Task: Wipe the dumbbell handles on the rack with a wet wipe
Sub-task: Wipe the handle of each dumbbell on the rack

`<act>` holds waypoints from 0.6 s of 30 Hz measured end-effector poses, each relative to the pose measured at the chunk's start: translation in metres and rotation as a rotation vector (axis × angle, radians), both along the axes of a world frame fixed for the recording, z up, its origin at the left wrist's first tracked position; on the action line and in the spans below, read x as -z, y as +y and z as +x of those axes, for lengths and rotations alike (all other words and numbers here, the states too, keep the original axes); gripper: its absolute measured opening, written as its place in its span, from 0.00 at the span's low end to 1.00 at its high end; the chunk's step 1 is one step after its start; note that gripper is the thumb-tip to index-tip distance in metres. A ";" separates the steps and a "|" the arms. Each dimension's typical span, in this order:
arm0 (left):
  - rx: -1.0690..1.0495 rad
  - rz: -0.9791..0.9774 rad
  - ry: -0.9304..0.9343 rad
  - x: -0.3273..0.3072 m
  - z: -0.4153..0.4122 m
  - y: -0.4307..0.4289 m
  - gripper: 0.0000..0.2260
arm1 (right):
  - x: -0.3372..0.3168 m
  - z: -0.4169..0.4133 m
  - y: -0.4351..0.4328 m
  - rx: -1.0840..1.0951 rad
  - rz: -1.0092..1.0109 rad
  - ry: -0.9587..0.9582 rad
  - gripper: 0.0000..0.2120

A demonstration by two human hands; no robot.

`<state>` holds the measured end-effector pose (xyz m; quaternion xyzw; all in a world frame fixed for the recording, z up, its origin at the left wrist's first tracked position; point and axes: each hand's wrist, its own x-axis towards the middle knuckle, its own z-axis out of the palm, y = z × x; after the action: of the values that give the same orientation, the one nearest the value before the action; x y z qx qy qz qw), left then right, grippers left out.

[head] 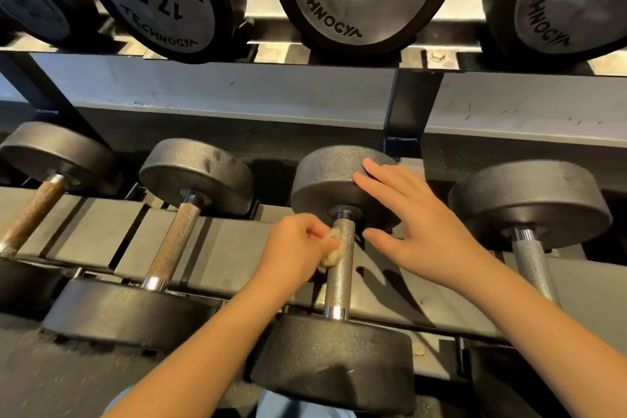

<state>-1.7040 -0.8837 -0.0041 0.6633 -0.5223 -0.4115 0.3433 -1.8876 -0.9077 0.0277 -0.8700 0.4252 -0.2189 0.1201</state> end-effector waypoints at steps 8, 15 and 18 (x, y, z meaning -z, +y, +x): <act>-0.081 -0.066 -0.055 -0.001 -0.008 -0.012 0.06 | 0.001 0.001 0.002 -0.002 0.026 0.005 0.34; 0.100 0.171 -0.152 -0.006 0.004 0.016 0.05 | -0.003 0.003 0.001 0.066 -0.013 -0.035 0.30; 0.050 0.123 -0.092 -0.008 0.001 0.014 0.04 | -0.006 0.002 0.001 0.059 -0.013 -0.014 0.29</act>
<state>-1.7028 -0.8692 0.0041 0.6883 -0.5275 -0.4203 0.2672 -1.8856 -0.9063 0.0336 -0.8563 0.4484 -0.2309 0.1111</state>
